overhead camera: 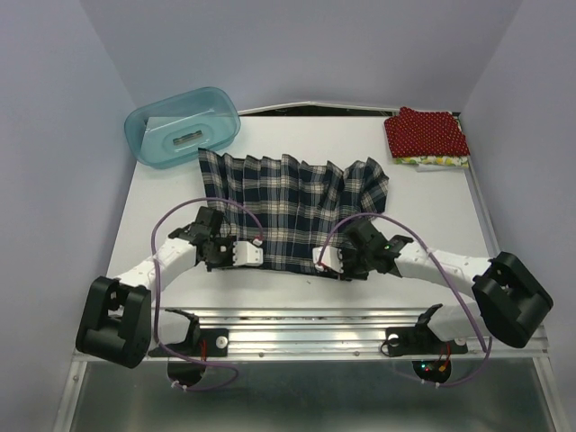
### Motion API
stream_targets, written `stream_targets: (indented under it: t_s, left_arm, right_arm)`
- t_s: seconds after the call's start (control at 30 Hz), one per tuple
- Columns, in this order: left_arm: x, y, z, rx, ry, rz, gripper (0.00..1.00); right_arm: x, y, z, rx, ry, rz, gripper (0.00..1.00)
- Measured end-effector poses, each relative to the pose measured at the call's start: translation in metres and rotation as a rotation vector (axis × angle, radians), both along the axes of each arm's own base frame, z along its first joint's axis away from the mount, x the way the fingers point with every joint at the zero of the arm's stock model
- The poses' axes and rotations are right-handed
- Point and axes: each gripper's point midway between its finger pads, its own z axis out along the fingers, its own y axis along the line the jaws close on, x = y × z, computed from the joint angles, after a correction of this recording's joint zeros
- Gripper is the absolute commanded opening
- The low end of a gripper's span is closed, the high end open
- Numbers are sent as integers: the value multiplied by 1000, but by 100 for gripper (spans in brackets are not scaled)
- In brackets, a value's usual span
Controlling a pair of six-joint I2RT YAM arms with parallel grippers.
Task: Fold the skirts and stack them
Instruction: Flatten the skirt out
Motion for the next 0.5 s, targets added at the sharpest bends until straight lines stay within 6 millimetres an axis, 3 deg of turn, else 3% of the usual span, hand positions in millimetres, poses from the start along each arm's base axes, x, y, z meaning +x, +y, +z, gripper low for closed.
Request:
stream_targets:
  t_s: [0.03,0.1,0.13,0.17,0.2,0.3,0.33,0.4,0.5]
  left_arm:
    - [5,1,0,10,-19,-1,0]
    - [15,2,0,25,-55,-2,14]
    - [24,3,0,38,-86,-4,36]
    - [26,3,0,41,-95,0,43]
    - [31,4,1,49,-115,-6,49]
    - [43,6,7,58,-163,12,58]
    - [42,6,10,54,-167,14,67]
    - [36,6,15,49,-155,17,72]
    - [26,5,38,13,-164,25,74]
  right_arm:
    - [2,1,0,3,-12,5,1]
    - [6,4,0,5,-35,11,7]
    - [8,5,0,5,-46,12,23]
    - [10,6,1,5,-54,15,29]
    - [11,7,1,6,-60,12,42]
    - [15,7,5,-1,-68,-1,60]
    - [15,6,7,-8,-60,-5,65]
    - [10,3,12,-26,-25,-22,67]
    - [6,5,34,-22,20,-50,69]
